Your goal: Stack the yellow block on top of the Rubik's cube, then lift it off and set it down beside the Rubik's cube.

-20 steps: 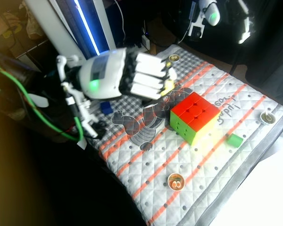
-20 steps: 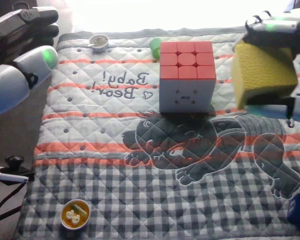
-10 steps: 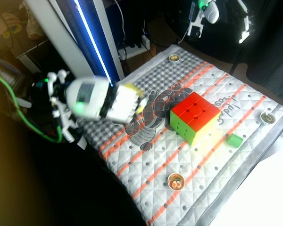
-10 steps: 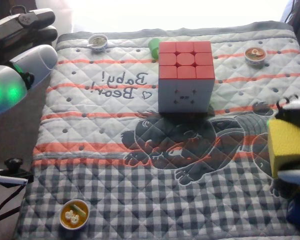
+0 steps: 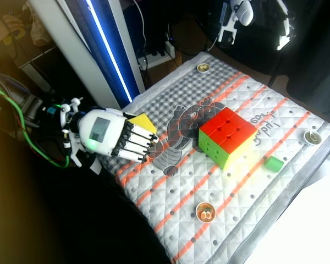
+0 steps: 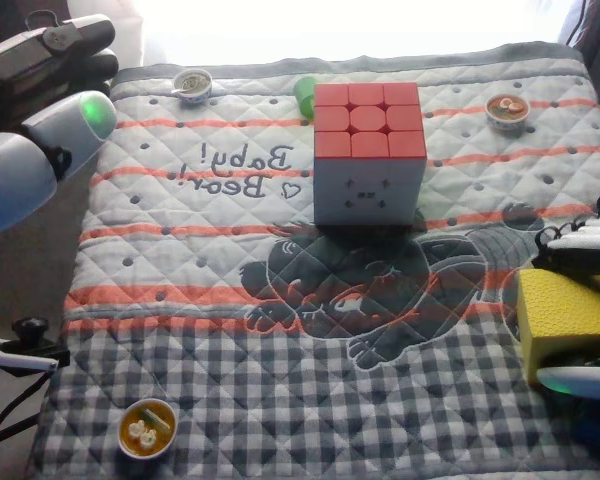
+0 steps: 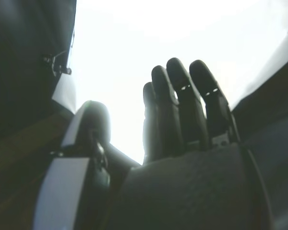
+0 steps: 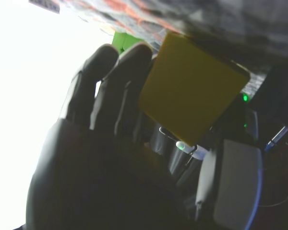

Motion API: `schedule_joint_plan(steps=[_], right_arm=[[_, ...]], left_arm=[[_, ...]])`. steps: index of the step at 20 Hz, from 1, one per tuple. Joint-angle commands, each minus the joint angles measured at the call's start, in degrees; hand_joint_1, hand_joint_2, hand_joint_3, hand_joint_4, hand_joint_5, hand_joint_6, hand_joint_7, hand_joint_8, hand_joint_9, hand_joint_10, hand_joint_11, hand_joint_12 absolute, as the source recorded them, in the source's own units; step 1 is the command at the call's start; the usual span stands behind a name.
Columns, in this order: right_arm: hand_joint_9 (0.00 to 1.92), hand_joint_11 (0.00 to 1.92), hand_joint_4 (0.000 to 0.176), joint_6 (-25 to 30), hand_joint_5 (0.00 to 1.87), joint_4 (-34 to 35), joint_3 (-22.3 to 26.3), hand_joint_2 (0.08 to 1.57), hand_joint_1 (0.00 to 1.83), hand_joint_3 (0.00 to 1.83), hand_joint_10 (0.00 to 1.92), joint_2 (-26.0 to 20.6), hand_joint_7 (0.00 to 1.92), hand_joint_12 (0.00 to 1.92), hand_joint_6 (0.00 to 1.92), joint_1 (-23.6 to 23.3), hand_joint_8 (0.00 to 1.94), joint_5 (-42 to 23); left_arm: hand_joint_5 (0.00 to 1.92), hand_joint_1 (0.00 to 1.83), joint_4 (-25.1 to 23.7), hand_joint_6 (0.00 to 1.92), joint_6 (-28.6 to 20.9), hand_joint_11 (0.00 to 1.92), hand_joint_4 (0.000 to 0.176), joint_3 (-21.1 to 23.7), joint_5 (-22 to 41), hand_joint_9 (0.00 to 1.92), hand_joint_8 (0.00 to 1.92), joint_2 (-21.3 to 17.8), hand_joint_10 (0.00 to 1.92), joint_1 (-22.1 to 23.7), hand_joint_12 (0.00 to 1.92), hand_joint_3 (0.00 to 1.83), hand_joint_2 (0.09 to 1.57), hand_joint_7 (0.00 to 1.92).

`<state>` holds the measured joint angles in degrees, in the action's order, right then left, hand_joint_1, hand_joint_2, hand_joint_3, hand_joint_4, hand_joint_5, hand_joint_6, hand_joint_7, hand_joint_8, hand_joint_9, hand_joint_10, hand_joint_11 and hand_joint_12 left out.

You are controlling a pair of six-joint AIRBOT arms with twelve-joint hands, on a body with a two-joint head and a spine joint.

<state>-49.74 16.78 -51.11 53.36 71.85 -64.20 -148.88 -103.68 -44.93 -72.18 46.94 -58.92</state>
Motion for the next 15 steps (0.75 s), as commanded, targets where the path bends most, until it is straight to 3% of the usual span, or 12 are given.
schedule_joint_plan(steps=[1,2,3,4,6,7,8,9,11,12,13,15], right_arm=[[0.13,0.00,0.000,-0.4,0.37,-1.0,0.1,1.08,1.02,0.00,0.77,0.7,0.36,1.13,0.85,0.1,0.56,-2.0],[0.03,0.00,0.000,-0.4,0.17,-1.0,0.2,1.01,0.93,0.00,0.23,0.7,0.13,0.33,0.60,0.1,0.22,-2.0],[0.01,0.00,0.000,-0.4,0.15,-1.0,0.2,0.99,0.90,0.00,0.08,0.7,0.11,0.07,0.47,0.0,0.08,-2.0],[0.00,0.00,0.000,-0.4,0.03,-1.0,0.2,0.91,0.85,0.00,0.02,0.6,0.02,0.01,0.12,-0.1,0.01,-2.1],[0.00,0.00,0.000,-0.4,0.00,-1.1,1.0,0.87,0.78,0.00,0.00,-0.8,0.00,0.00,0.00,-0.3,0.00,-4.6],[0.00,0.00,0.037,-0.4,0.00,-1.1,1.4,0.86,0.79,0.00,0.00,-1.5,0.00,0.00,0.00,-0.3,0.00,-6.0],[0.00,0.00,0.059,-0.4,0.00,-1.1,1.9,0.84,0.76,0.00,0.00,-2.4,0.00,0.00,0.00,-0.3,0.00,-7.9],[0.00,0.00,0.066,-0.4,0.00,-1.1,2.2,0.83,0.74,0.00,0.00,-3.2,0.00,0.00,0.00,-0.3,0.00,-10.1],[0.00,0.00,0.046,-0.4,0.00,-1.0,3.0,0.84,0.71,0.00,0.00,-5.0,0.00,0.00,0.00,-0.5,0.00,-15.4],[0.00,0.00,0.010,-0.4,0.00,-1.0,3.3,0.86,0.65,0.00,0.00,-6.2,0.00,0.00,0.00,-0.9,0.00,-18.7],[0.00,0.00,0.017,-0.4,0.00,-1.0,3.5,0.87,0.60,0.00,0.00,-7.1,0.00,0.00,0.00,-1.3,0.00,-21.7],[0.00,0.00,0.011,-0.9,0.00,-1.0,3.6,0.98,0.42,0.00,0.00,-8.5,0.00,0.00,0.00,-2.6,0.00,-27.2]], left_arm=[[0.44,0.62,-1.5,0.13,-0.7,0.08,0.000,0.1,-7.1,0.37,0.19,0.0,0.67,0.4,1.46,0.00,1.35,0.51],[0.44,0.64,-1.5,0.12,-0.8,0.09,0.000,0.1,-7.1,0.38,0.18,0.0,0.65,0.4,1.44,0.00,1.35,0.51],[0.45,0.65,-1.5,0.12,-0.8,0.09,0.000,0.1,-7.2,0.39,0.18,0.0,0.63,0.3,1.44,0.00,1.35,0.51],[0.44,0.61,-1.5,0.12,-0.8,0.09,0.000,0.1,-7.3,0.39,0.18,0.0,0.62,0.3,1.44,0.00,1.34,0.52],[0.44,0.61,-1.5,0.11,-0.9,0.07,0.000,0.2,-7.5,0.39,0.18,-0.1,0.60,0.1,1.40,0.00,1.34,0.52],[0.45,0.61,-1.5,0.10,-1.2,0.08,0.000,0.2,-7.6,0.40,0.17,-0.2,0.58,0.1,1.38,0.00,1.34,0.53],[0.46,0.56,-1.6,0.10,-1.7,0.11,0.000,0.2,-7.9,0.42,0.15,-0.3,0.55,0.1,1.35,0.00,1.34,0.55],[0.46,0.54,-1.9,0.09,-2.6,0.12,0.000,0.1,-8.1,0.43,0.15,-0.4,0.54,0.0,1.35,0.00,1.33,0.56],[0.48,0.48,-3.2,0.09,-6.0,0.22,0.000,-0.7,-8.8,0.47,0.14,-0.6,0.53,-0.2,1.32,0.00,1.30,0.58],[0.47,0.47,-4.2,0.08,-8.3,0.16,0.001,-1.4,-9.2,0.46,0.14,-0.8,0.54,-0.1,1.41,0.00,1.27,0.59],[0.48,0.48,-5.2,0.07,-9.9,0.10,0.008,-1.9,-9.4,0.44,0.13,-1.1,0.53,0.2,1.45,0.00,1.23,0.60],[0.49,0.60,-6.9,0.02,-10.6,0.26,0.000,-2.5,-9.8,0.58,0.07,-1.8,0.40,1.8,1.24,0.00,1.30,0.66]])
